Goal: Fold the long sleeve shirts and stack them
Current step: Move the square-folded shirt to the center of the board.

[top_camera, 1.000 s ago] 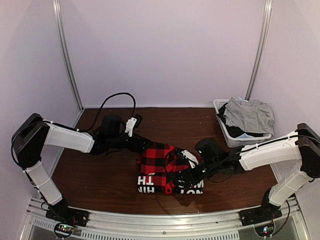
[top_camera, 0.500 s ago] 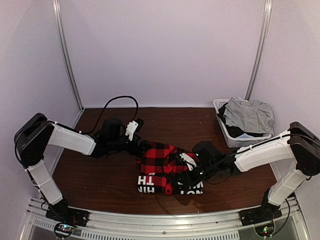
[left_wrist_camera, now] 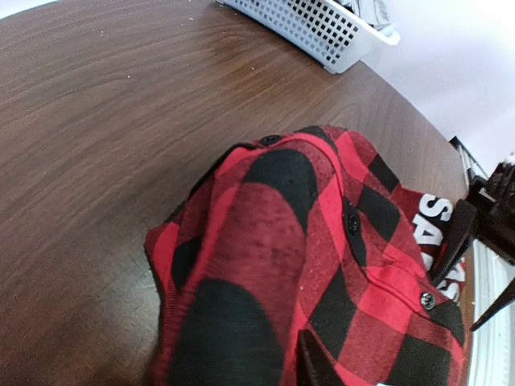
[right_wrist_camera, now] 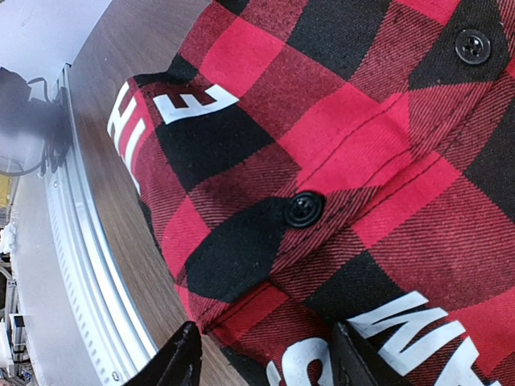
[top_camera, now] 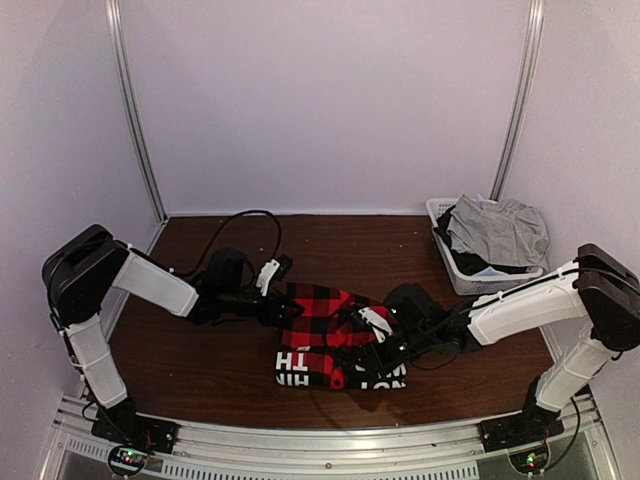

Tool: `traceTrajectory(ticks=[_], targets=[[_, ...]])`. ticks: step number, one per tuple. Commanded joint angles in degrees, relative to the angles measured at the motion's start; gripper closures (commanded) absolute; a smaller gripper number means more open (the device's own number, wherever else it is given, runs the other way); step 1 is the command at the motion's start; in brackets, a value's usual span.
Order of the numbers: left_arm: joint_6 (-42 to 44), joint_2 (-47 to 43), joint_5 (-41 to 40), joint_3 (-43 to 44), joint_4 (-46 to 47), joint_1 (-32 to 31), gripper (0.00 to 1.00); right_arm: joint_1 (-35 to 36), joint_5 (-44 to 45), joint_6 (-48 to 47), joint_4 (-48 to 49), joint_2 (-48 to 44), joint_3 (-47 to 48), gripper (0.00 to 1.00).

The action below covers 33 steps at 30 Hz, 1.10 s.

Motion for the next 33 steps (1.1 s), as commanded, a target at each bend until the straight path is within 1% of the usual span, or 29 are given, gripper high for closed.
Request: traceTrajectory(ticks=[1, 4, 5, 10, 14, 16, 20, 23, 25, 29, 33], targets=[[-5.1, -5.1, 4.9, -2.2, 5.1, 0.3, 0.82, 0.6, 0.1, 0.7, 1.3, 1.0, -1.0, 0.44], [-7.3, -6.0, 5.3, -1.9, 2.5, 0.2, 0.99, 0.7, 0.3, 0.7, 1.5, 1.2, -1.2, 0.44], [-8.2, -6.2, 5.7, -2.0, 1.9, 0.2, 1.0, 0.6, 0.4, 0.8, 1.5, 1.3, -1.3, 0.44], [-14.8, -7.8, 9.0, -2.9, 0.9, 0.0, 1.0, 0.6, 1.3, 1.2, 0.9, 1.1, -1.0, 0.45], [-20.9, -10.7, 8.9, -4.1, 0.0, -1.6, 1.0, 0.7, 1.5, 2.0, 0.9, -0.4, -1.3, 0.45], [-25.4, -12.3, 9.0, -5.4, 1.5, -2.2, 1.0, 0.6, 1.5, 2.1, 1.0, -1.3, -1.5, 0.45], [-36.0, -15.4, 9.9, -8.2, 7.5, -3.8, 1.0, 0.6, 1.2, 2.3, 0.5, -2.7, -1.2, 0.45], [-37.6, -17.3, 8.5, -5.7, 4.6, -6.3, 1.0, 0.6, 0.8, 2.5, 0.2, -4.1, -1.1, 0.45], [-39.6, -17.9, 7.2, -4.8, 4.9, -7.9, 1.0, 0.5, 0.2, 2.7, 0.3, -5.4, -1.3, 0.45], [-47.4, -18.3, 6.4, -6.3, 12.0, -10.2, 1.0, 0.5, -0.1, 2.9, -0.2, -9.3, -2.1, 0.44], [-55.6, -19.4, 4.4, -11.0, 21.4, -11.6, 1.0, 0.3, -0.3, 2.9, -1.3, -13.2, -2.7, 0.41]])
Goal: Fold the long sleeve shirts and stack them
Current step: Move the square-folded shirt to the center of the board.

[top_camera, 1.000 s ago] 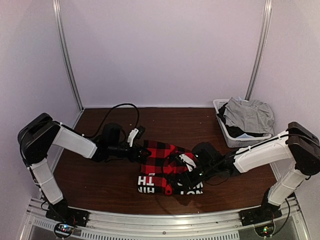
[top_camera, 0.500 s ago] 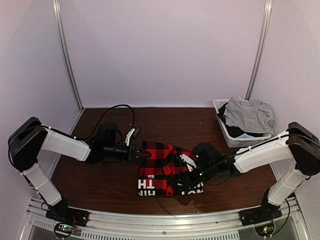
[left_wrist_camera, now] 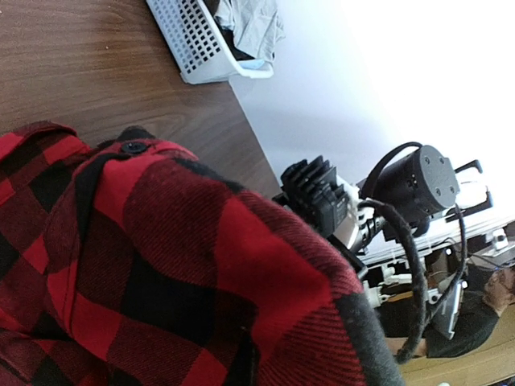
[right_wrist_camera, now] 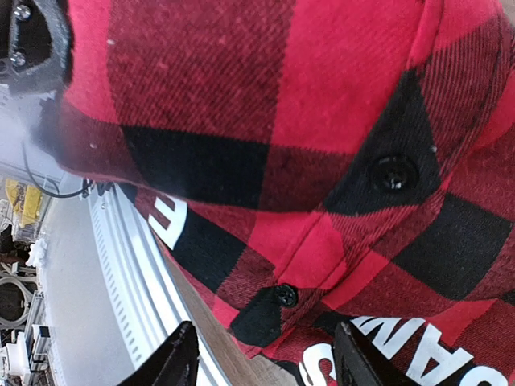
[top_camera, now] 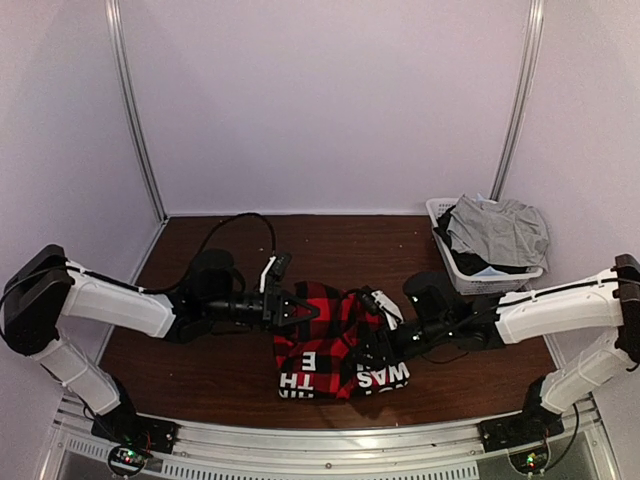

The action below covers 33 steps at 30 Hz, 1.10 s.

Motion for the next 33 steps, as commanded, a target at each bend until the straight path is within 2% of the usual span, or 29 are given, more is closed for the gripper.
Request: traceTrajectory(ticks=[1, 5, 13, 18, 23, 28, 33], targets=[[-12.1, -2.4, -2.5, -5.0, 15.1, -1.3, 1.0, 0.2, -0.2, 0.1, -1.6, -4.7, -1.1, 0.4], [-17.3, -2.1, -4.9, -10.4, 22.5, -1.2, 1.0, -0.3, 1.0, -0.9, -4.6, -6.3, -0.3, 0.39], [-18.0, 3.4, -5.5, -14.9, 28.0, 2.0, 1.0, -0.6, 1.7, -1.5, -6.0, -4.9, 1.0, 0.39], [-14.9, 11.5, -1.6, -13.0, 30.0, 4.6, 1.0, -0.6, 2.7, -1.6, -6.0, -2.5, 1.5, 0.39], [-15.5, 19.5, 0.7, -12.9, 36.0, 7.4, 1.0, -0.8, 5.7, -1.2, -8.0, -2.1, 2.2, 0.39], [-12.2, 21.7, 1.0, -12.2, 33.4, 8.3, 1.0, -2.3, 13.5, 0.3, -11.3, -4.7, 2.8, 0.39], [-9.4, 20.4, 0.9, -12.6, 29.6, 8.3, 0.91, -7.2, 21.7, 0.7, -14.8, -5.1, 4.4, 0.38]])
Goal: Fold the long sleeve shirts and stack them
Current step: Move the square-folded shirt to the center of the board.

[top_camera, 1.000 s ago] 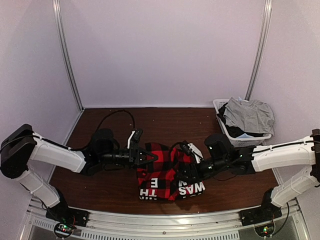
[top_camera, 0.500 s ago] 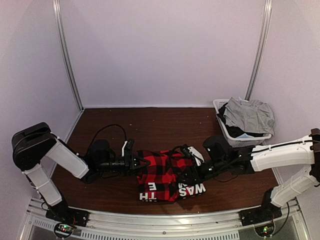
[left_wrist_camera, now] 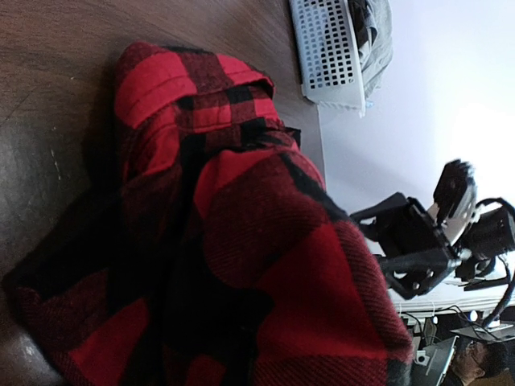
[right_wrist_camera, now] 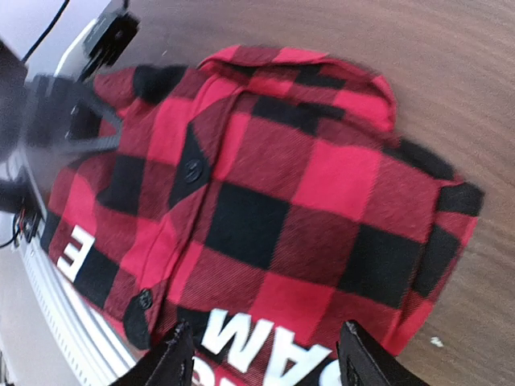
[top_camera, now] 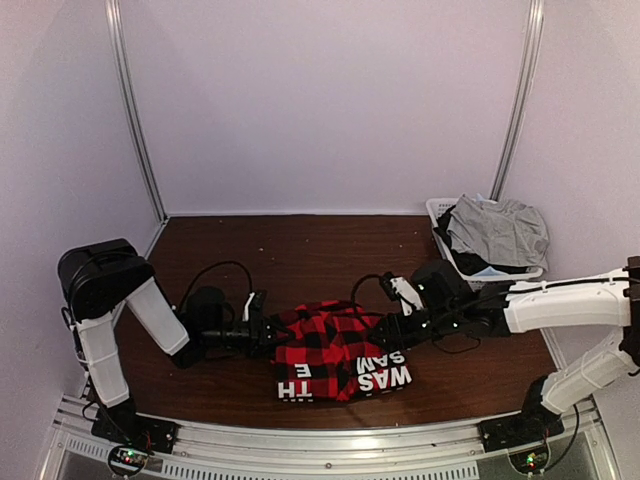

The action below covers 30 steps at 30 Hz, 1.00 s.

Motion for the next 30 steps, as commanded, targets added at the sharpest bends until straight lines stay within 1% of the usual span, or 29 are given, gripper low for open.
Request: traceTrajectory(ticks=[1, 6, 13, 16, 20, 25, 30], targets=[[4.7, -1.4, 1.0, 0.9, -2.3, 0.2, 0.88, -4.6, 9.2, 0.4, -2.7, -0.8, 2.7, 0.37], [10.4, -5.2, 0.0, 2.4, -11.2, 0.3, 0.79, -8.6, 6.7, -1.9, -0.8, 5.3, 5.2, 0.36], [17.1, -10.3, -3.0, 5.2, -23.8, 0.4, 0.68, -10.4, 2.0, -4.6, 1.4, 13.8, 9.1, 0.37], [18.9, -11.5, -4.4, 5.4, -27.2, 0.7, 0.64, -10.6, 0.4, -5.0, 1.9, 16.7, 9.8, 0.38], [20.4, -11.2, -5.1, 5.9, -28.9, 1.0, 0.62, -10.7, -1.8, -5.2, 3.3, 19.1, 9.9, 0.39], [21.7, -10.6, -5.8, 6.6, -30.1, 1.1, 0.62, -10.8, -3.5, -5.1, 4.8, 21.5, 10.0, 0.42], [23.9, -10.1, -7.4, 7.6, -32.8, 1.1, 0.67, -10.8, -6.0, -4.5, 6.6, 22.5, 9.7, 0.5]])
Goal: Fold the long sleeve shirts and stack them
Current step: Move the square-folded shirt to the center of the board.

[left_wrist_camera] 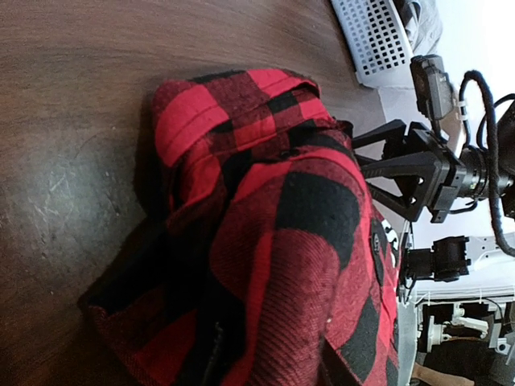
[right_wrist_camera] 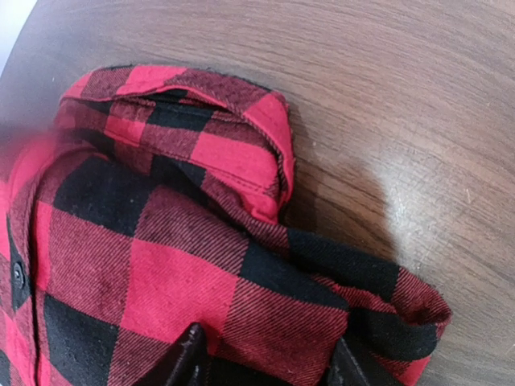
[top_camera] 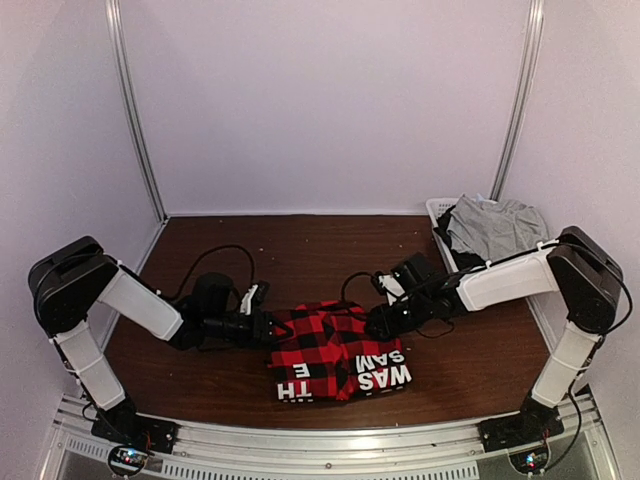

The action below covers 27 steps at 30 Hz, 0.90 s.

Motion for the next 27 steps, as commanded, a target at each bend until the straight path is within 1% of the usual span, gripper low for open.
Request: traceTrajectory(ticks=[1, 5, 8, 9, 12, 19, 23, 27], targets=[[3.8, 0.8, -2.4, 2.0, -2.0, 0.4, 0.69, -0.2, -2.8, 0.3, 2.4, 1.0, 0.7, 0.55], [4.8, 1.8, -2.5, 2.7, -2.1, 0.4, 0.77, -0.3, -2.9, 0.7, 3.0, -0.8, -0.5, 0.78], [5.4, 2.2, -2.0, 2.9, -1.0, 0.4, 0.86, -0.4, -3.0, 1.5, 3.0, -3.1, -1.7, 0.96], [5.6, 2.2, -1.6, 3.0, -0.8, 0.4, 0.89, -0.4, -2.8, 1.8, 2.9, -4.1, -2.2, 1.0], [6.5, 2.1, -0.1, 3.7, 0.1, 0.4, 0.99, -0.4, -1.3, 3.0, 2.1, -8.7, -4.2, 1.0], [8.4, 2.3, 4.4, 7.2, -0.5, 0.4, 1.0, -0.4, 2.7, 4.9, -2.6, -20.8, -8.1, 1.0], [9.4, 3.1, 5.9, 10.3, -2.5, 0.4, 1.0, -0.5, 5.8, 5.2, -5.4, -23.8, -9.3, 1.0], [9.7, 5.1, 6.8, 13.0, -3.6, 0.4, 1.0, -0.4, 9.2, 5.7, -7.6, -24.2, -9.8, 1.0]])
